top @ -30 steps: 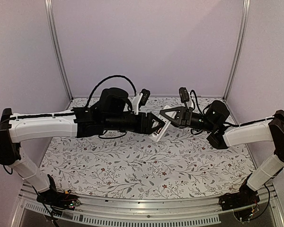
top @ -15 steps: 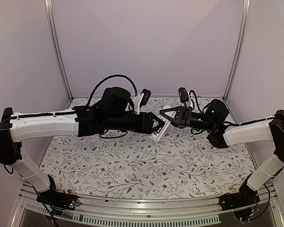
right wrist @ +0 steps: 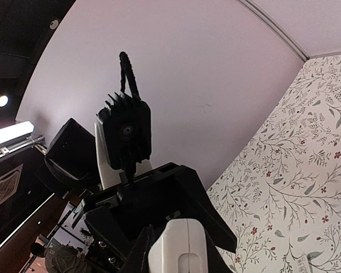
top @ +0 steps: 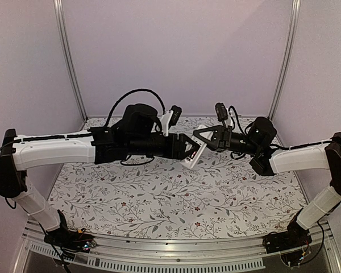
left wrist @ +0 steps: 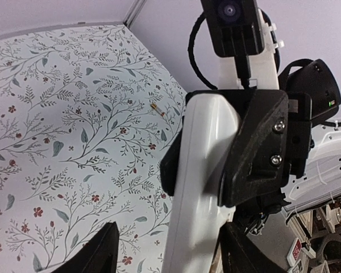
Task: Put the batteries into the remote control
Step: Press the battery in the battery compartment.
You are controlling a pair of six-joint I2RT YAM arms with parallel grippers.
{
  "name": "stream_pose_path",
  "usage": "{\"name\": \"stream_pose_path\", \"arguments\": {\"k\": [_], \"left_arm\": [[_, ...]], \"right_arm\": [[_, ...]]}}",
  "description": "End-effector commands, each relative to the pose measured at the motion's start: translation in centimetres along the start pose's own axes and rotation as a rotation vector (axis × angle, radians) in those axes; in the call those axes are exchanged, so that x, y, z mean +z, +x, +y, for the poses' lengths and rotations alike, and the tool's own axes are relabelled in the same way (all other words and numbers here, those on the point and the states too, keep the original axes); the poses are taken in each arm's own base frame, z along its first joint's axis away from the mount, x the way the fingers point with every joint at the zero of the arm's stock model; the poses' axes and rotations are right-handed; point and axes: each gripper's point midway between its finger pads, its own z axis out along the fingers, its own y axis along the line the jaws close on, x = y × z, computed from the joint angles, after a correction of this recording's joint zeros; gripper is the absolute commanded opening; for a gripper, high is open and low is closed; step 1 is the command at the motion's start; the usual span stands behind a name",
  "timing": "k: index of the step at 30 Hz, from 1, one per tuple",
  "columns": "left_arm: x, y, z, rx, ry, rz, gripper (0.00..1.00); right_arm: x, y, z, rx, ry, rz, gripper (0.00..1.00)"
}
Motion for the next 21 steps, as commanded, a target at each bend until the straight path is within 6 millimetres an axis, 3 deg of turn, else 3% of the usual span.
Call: {"name": "stream_pose_path", "arguments": {"k": [1, 13, 19, 21], "left_arm": [[1.4, 6.2, 5.3, 0.033, -0.194, 0.218, 0.66], [-1.7, -0.7, 1.4, 0.174, -0.12, 0.026, 0.91], [-4.4, -3.9, 0.9, 0.268, -0.175, -0.083, 0.92], [-4.9, -4.2, 1.0, 0.292, -0.195, -0.092, 0.87]], "right_arm": [[0.1, -3.0, 7.9, -0.143, -0.21, -0.063, 0.0], [0.4, 0.0, 1.2, -0.035, -0.008, 0.012, 0.0], [0.0, 1.2, -2.3, -0.001, 0.15, 0.042, 0.0], [-0.2, 1.4, -3.1, 0.002, 0.19, 0.042, 0.0]]}}
